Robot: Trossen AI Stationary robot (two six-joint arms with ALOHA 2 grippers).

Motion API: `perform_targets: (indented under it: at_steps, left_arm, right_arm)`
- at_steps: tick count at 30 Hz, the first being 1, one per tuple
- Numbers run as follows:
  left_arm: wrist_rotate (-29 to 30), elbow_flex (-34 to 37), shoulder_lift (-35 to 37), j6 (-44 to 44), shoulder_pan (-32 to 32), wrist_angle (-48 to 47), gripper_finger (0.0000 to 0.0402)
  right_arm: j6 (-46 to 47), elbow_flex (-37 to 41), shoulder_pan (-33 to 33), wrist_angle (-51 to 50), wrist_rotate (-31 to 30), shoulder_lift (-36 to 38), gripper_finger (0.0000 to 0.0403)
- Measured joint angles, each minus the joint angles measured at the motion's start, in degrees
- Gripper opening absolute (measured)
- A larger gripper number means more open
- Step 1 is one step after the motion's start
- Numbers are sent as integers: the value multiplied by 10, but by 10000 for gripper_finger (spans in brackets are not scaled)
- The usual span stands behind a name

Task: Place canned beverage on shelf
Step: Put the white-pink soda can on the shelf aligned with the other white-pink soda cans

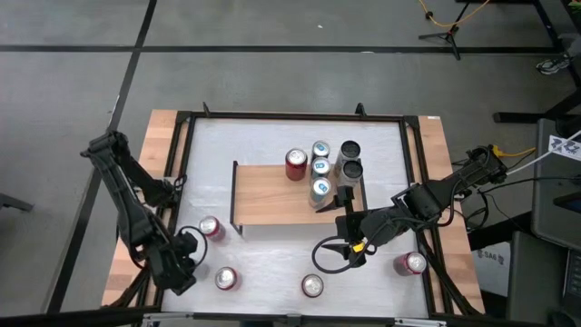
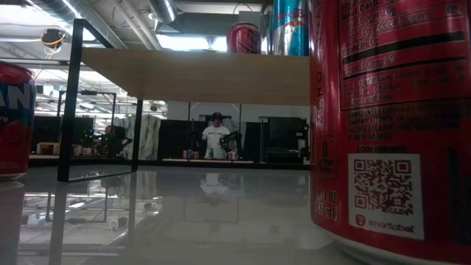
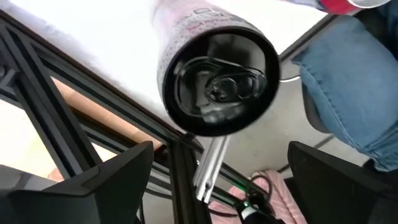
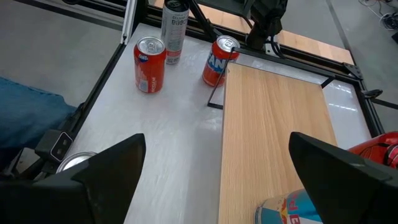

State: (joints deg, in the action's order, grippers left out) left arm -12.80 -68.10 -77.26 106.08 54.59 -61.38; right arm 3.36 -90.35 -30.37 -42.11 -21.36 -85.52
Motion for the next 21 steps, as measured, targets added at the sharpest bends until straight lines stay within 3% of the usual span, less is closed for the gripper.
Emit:
perform_targets:
  at_steps: [21]
  left_arm:
    - [54,0,-13,18,-7,-46,364]
  right_arm:
    - [0,0,0,0,0,0,386]
